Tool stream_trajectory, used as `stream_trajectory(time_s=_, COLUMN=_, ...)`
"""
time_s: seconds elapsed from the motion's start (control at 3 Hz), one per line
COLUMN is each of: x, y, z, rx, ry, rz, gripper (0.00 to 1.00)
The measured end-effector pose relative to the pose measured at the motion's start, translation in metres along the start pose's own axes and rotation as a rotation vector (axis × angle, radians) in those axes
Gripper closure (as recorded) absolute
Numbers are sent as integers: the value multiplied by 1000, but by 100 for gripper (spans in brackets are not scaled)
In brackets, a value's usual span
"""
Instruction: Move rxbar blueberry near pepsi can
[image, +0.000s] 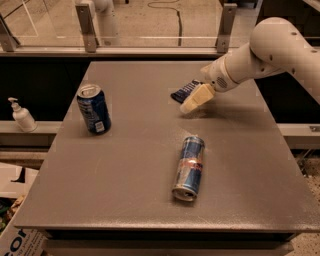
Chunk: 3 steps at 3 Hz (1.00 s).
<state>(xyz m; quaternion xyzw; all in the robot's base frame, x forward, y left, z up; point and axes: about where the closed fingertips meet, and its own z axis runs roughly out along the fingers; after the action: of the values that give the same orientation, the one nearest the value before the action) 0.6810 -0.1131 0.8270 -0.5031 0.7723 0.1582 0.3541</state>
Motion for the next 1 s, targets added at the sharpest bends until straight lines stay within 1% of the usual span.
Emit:
stream_trajectory(time_s=0.33, x=-2, y=-4, z=6, rx=-11, ry=3, rz=10, gripper=18)
stream_trajectory(time_s=1.0, x=0, y=-12, z=2, rx=-22, ry=19, rz=47, gripper=64)
